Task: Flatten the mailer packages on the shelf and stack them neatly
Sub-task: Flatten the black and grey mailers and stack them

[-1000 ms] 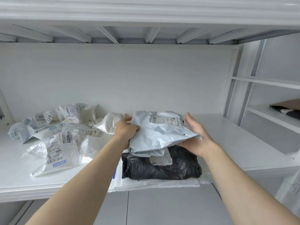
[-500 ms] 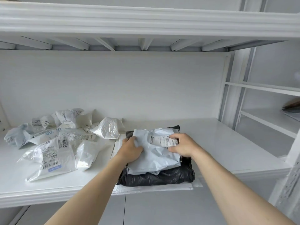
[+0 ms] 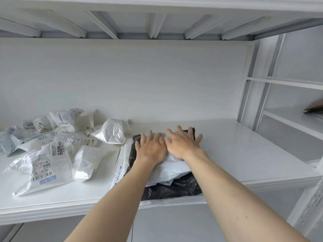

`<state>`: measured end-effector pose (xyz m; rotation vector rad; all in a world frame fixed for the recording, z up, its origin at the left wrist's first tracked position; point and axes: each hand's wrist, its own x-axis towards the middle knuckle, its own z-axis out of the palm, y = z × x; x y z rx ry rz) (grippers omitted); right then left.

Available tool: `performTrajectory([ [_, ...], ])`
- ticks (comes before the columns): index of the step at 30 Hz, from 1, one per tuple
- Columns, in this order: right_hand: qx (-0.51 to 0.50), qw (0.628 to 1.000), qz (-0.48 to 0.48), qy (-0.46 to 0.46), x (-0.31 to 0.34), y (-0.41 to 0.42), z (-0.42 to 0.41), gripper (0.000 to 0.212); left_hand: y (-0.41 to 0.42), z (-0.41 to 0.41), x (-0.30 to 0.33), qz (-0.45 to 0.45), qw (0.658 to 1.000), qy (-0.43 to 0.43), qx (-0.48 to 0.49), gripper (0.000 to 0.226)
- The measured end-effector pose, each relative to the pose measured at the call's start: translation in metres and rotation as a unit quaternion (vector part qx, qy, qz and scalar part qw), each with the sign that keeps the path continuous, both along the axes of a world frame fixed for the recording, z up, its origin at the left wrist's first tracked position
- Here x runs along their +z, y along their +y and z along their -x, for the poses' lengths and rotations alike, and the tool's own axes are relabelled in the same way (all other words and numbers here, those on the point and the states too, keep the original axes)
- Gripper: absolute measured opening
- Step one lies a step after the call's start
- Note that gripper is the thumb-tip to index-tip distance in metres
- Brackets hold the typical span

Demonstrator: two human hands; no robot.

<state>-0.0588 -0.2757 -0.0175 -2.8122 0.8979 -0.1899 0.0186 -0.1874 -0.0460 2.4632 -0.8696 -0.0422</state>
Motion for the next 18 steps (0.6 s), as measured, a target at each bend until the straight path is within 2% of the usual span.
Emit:
performTrajectory([
  [3,-0.006,1.000,-0.026,0.006,-0.025,-0.006,-0.002,0.055,0.002,-0.004,-0.019,-0.040,0.999,-0.004,0.018,0.050],
  [8,-0.012,0.998,-0.069,-0.009,-0.049,-0.009,-0.008,0.053,0.002,-0.008,-0.035,-0.056,0.998,-0.002,0.027,0.051],
  [18,-0.008,0.995,-0.099,-0.011,-0.063,-0.013,-0.010,0.049,-0.003,-0.011,-0.045,-0.091,0.995,0.009,0.027,0.052],
])
